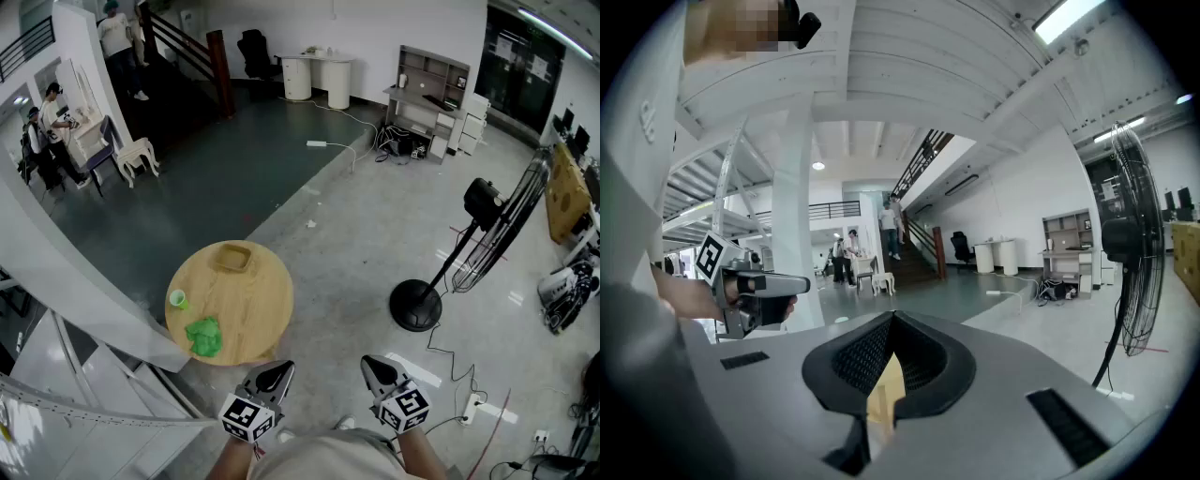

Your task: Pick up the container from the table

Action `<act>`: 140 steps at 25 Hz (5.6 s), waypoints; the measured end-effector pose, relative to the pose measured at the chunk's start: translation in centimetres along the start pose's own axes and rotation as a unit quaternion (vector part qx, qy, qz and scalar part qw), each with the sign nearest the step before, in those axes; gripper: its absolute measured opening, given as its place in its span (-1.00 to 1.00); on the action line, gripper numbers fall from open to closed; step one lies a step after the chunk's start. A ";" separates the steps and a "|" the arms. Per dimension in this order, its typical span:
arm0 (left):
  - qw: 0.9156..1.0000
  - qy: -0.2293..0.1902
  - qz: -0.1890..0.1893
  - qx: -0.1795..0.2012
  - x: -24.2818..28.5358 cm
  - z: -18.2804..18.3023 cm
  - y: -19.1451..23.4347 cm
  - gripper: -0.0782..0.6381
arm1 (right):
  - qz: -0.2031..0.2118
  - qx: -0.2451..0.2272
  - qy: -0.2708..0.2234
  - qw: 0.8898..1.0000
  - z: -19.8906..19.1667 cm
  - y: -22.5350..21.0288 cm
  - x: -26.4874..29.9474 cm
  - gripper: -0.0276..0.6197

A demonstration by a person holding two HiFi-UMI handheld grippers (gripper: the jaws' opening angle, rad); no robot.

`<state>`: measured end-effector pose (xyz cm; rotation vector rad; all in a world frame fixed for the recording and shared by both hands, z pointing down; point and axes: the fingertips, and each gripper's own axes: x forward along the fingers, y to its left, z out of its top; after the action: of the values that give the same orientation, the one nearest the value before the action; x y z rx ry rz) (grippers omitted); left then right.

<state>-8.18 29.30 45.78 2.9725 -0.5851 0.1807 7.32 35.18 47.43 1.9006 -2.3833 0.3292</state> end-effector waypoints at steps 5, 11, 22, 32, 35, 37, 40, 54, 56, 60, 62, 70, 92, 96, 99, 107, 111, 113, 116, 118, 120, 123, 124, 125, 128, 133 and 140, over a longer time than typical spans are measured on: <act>1.000 0.000 0.005 -0.012 2.4 0.2 -1.3 -0.74 | 0.005 -0.004 -0.001 1.000 0.5 -2.6 -0.9 -0.84; 1.000 0.005 0.002 -0.008 6.7 0.4 -2.7 -0.74 | 0.004 -0.001 -0.014 1.000 0.6 -6.2 -1.7 -0.84; 1.000 0.027 -0.006 -0.012 13.4 0.3 -1.6 -0.74 | -0.010 0.040 -0.013 0.999 -0.3 -12.2 -0.8 -0.84; 0.999 0.013 0.020 -0.031 22.4 1.2 9.6 -0.74 | 0.017 0.021 0.014 1.000 2.8 -18.6 12.1 -0.84; 0.999 0.005 0.036 -0.039 23.4 2.4 16.5 -0.74 | 0.028 0.011 0.024 0.999 4.9 -18.7 18.6 -0.84; 0.998 -0.001 0.045 -0.041 23.4 3.0 21.2 -0.74 | 0.034 0.001 0.029 0.999 5.9 -18.2 23.1 -0.84; 0.997 -0.002 0.067 -0.042 23.5 3.4 26.8 -0.74 | 0.048 -0.006 0.040 0.998 6.8 -18.4 28.8 -0.84; 0.972 0.039 0.219 -0.082 22.5 0.4 38.0 -0.74 | 0.155 -0.034 0.083 0.984 9.0 -21.1 43.1 -0.84; 0.966 0.048 0.238 -0.085 22.9 -0.4 39.6 -0.73 | 0.171 -0.040 0.090 0.980 9.2 -21.7 44.9 -0.84; 0.955 0.071 0.273 -0.093 23.7 -2.3 43.3 -0.70 | 0.198 -0.052 0.100 0.974 9.7 -22.8 48.5 -0.84; 0.949 0.089 0.287 -0.098 24.0 -3.4 44.9 -0.69 | 0.209 -0.057 0.107 0.970 9.8 -23.1 50.0 -0.84; 0.925 0.181 0.316 -0.110 25.5 -10.6 50.6 -0.49 | 0.219 -0.072 0.134 0.964 9.9 -24.4 53.0 -0.84; 0.885 0.369 0.271 -0.088 31.8 -27.6 57.9 -0.35 | 0.138 -0.084 0.186 0.969 6.4 -32.5 52.6 -0.84; 0.882 0.374 0.273 -0.092 31.8 -28.2 58.1 -0.66 | 0.143 -0.082 0.183 0.969 6.7 -32.6 53.1 -0.84; 0.884 0.362 0.279 -0.099 31.6 -27.6 58.2 -0.67 | 0.152 -0.085 0.183 0.967 6.6 -32.2 53.7 -0.84; 0.888 0.302 0.327 -0.112 29.6 -23.1 57.9 -0.70 | 0.189 -0.089 0.177 0.962 6.9 -30.6 55.3 -0.84; 0.888 0.267 0.352 -0.123 27.7 -19.8 57.3 -0.70 | 0.215 -0.091 0.168 0.958 7.3 -28.8 56.1 -0.84; 0.888 0.248 0.364 -0.131 26.8 -17.7 56.6 -0.70 | 0.232 -0.093 0.163 0.955 7.6 -27.8 56.6 -0.84; 0.888 0.217 0.383 -0.135 25.2 -15.2 55.4 -0.70 | 0.258 -0.098 0.155 0.949 8.1 -25.8 57.3 -0.84; 0.887 0.202 0.394 -0.131 24.0 -13.5 54.4 -0.70 | 0.273 -0.099 0.150 0.945 8.4 -24.4 57.6 -0.84; 0.887 0.184 0.403 -0.129 22.8 -11.7 53.5 -0.70 | 0.290 -0.100 0.145 0.941 8.7 -22.9 57.9 -0.84; 0.885 0.153 0.421 -0.126 21.1 -9.0 52.2 -0.70 | 0.317 -0.101 0.137 0.933 9.2 -20.4 58.4 -0.84; 0.884 0.143 0.427 -0.124 20.4 -8.1 51.7 -0.70 | 0.326 -0.100 0.134 0.931 9.3 -19.6 58.6 -0.84; 0.882 0.132 0.435 -0.123 19.6 -7.2 51.3 -0.70 | 0.334 -0.099 0.132 0.928 9.4 -18.7 58.7 -0.84; 0.876 0.101 0.456 -0.125 17.5 -4.8 50.0 -0.70 | 0.359 -0.098 0.126 0.920 9.5 -16.1 59.1 -0.84; 0.866 0.069 0.481 -0.118 14.1 -1.9 48.0 -0.70 | 0.393 -0.096 0.120 0.907 9.6 -11.6 59.4 -0.84; 0.846 0.030 0.518 -0.126 9.2 0.1 46.0 -0.70 | 0.439 -0.096 0.115 0.886 9.5 -5.7 59.3 -0.84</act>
<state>-17.35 -16.47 50.72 2.0743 -1.9466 0.2391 -0.09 -24.62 50.17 0.5570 -2.7982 0.3149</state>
